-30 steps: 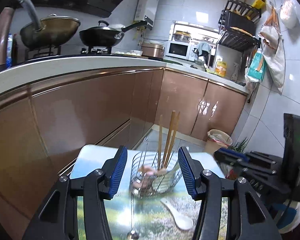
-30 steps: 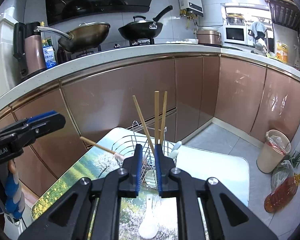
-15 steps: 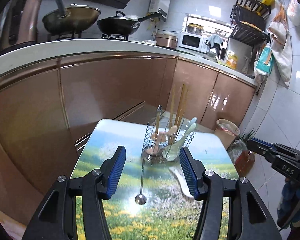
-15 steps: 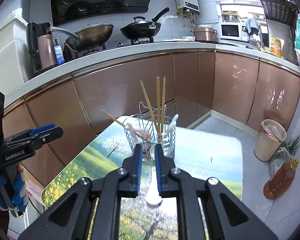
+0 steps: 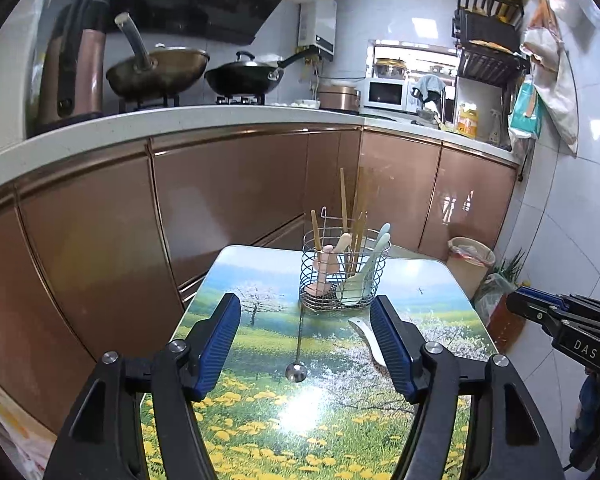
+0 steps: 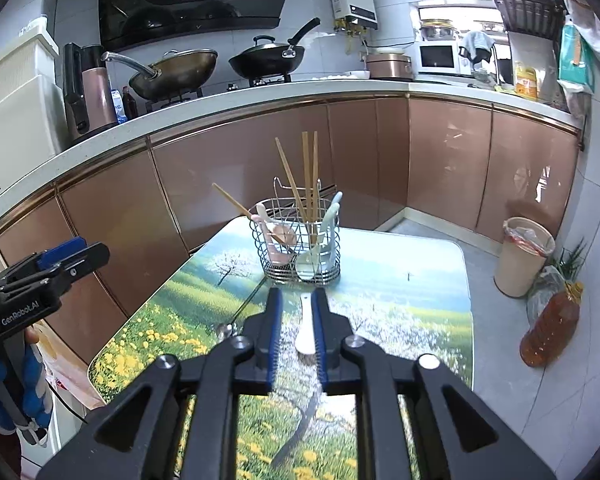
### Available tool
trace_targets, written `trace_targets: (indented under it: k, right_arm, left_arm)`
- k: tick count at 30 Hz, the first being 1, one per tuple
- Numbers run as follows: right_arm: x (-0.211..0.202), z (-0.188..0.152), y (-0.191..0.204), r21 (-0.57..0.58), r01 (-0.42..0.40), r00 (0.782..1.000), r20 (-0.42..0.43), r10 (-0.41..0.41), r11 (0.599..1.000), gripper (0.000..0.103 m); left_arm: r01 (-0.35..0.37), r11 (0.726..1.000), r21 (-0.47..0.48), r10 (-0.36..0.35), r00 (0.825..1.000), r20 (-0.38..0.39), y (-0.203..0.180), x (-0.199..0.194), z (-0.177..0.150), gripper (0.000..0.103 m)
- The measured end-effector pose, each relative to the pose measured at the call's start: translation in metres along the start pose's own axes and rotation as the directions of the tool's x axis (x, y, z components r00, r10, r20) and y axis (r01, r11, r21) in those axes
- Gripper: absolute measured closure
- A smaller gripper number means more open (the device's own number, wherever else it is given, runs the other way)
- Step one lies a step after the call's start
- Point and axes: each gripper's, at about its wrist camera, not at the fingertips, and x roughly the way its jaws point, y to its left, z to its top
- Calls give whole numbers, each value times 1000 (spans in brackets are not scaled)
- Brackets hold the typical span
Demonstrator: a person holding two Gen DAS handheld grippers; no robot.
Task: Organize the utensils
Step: 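Withdraw both tools and move toward the metal spoon and white spoon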
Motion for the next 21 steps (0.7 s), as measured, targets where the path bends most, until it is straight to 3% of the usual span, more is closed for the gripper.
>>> trace_targets:
  k: [8,11,21]
  right_arm:
    - [-21,-19,1,18,5,1000,5,-5,1000,80]
    - [-27,-27,0,24,9,1000,3,-9,1000,72]
    - [-35,-46,-3,34,12,1000,-18,-11,999,66]
  left_arm:
    - [-25,999,25,24,999,24,-8,-21,-14,29]
    - [-22,999,26,22,999,24,-10,-25,-19,28]
    - [-14,999,33,14,1000,7,-15,-31,-36,26]
